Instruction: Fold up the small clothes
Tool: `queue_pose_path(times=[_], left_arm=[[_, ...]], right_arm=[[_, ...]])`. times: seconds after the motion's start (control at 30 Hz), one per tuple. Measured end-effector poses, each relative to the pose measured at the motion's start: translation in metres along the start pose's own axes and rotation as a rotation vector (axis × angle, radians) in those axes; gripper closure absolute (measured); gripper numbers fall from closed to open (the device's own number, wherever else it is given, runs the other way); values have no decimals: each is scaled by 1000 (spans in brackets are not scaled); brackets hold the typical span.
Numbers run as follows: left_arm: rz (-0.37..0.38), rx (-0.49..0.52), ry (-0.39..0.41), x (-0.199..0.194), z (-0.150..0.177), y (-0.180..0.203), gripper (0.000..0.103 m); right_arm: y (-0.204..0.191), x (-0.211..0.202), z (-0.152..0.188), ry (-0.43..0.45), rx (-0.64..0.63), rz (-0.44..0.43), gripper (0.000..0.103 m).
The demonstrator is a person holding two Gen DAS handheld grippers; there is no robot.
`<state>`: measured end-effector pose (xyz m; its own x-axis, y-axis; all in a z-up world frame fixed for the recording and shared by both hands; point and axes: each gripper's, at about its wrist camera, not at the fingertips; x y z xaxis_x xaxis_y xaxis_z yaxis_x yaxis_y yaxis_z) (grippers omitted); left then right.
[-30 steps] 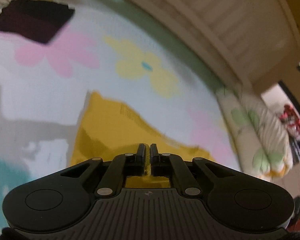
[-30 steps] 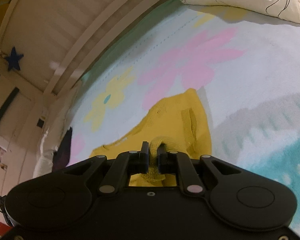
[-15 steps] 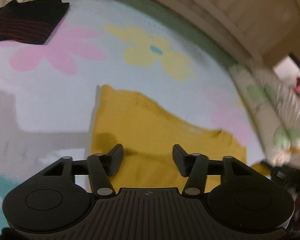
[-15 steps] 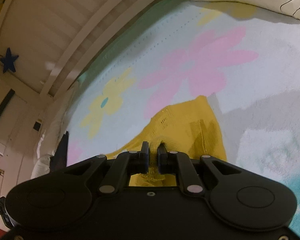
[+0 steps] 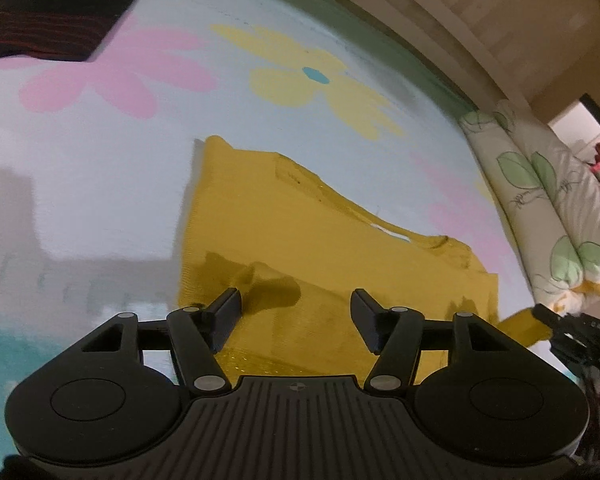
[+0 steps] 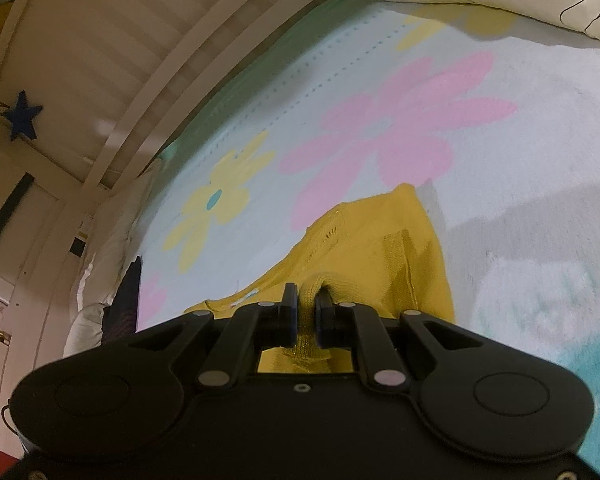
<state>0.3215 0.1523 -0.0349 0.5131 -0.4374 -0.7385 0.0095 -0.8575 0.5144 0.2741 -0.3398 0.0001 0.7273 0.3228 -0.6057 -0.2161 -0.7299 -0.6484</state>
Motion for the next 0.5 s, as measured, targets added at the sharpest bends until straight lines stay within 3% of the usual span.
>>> queue_pose_path(times=[0.2, 0.43, 0.47, 0.5], left_arm=[[36, 8, -6, 4, -1, 1, 46], [-42, 46, -31, 21, 2, 5, 46], [-33, 49, -40, 24, 3, 5, 50], [-6, 50, -53, 26, 4, 5, 79]], right_arm=[[1, 1, 0, -2, 4, 3, 85], [1, 2, 1, -5, 0, 0, 84], [1, 2, 2, -6, 0, 0, 84], [1, 2, 2, -7, -1, -1, 84]])
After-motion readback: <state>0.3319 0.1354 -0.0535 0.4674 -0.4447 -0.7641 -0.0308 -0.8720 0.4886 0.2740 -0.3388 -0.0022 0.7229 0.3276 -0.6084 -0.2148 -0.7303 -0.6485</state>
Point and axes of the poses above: each gripper's, at about its wrist camera, not at the fingertips, and x roughly the way its jaws point, y to its right, z to its underside, and after that the axes turned 1 degree about -y, right-handed
